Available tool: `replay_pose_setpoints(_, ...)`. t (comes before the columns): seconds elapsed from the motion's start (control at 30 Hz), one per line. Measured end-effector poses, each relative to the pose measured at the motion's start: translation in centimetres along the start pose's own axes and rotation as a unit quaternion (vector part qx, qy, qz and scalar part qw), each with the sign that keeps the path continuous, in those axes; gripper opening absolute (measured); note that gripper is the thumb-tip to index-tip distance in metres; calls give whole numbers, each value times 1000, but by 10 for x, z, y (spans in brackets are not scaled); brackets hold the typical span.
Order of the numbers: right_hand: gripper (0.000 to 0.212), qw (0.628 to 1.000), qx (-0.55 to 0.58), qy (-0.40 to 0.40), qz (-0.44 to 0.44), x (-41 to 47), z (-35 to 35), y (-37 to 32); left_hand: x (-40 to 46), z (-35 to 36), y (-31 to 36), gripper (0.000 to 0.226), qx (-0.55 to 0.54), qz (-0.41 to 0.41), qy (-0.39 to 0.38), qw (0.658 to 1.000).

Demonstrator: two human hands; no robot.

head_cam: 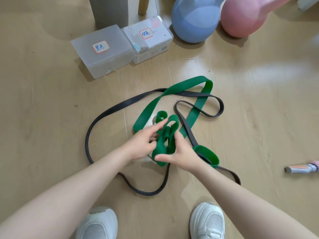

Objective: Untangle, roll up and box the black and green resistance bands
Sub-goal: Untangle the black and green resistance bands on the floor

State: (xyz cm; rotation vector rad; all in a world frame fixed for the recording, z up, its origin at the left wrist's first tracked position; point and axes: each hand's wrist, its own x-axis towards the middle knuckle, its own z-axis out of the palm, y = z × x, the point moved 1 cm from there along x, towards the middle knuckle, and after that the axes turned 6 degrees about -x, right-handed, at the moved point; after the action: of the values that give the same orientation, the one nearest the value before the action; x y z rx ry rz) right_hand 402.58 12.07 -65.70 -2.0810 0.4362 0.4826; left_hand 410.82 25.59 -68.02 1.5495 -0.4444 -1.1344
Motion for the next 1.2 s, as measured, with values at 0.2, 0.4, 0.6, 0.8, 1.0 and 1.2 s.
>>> replay_pose_setpoints(0.2,69,985,-121,110,59,-1,14,-14,-23,-6,23,83,-188,-18,-25,982)
replay_pose_setpoints(0.4,35,991,78,101,-38,-18,-43,-75,-44,-24,61,42,-149,103,60,982)
replay_pose_setpoints(0.6,39,934,325,126,-81,-32,-100,-121,-49,-19,119,67,10,258,126,958)
replay_pose_setpoints(0.8,49,886,404,223,-47,-36,-154,-86,-28,-20,113,66,141,221,126,957)
replay_pose_setpoints(1.0,40,864,226,410,188,-3,-169,34,21,18,58,39,277,80,50,956)
replay_pose_setpoints(1.2,46,890,147,336,271,30,-213,146,71,61,38,46,428,-25,-4,903)
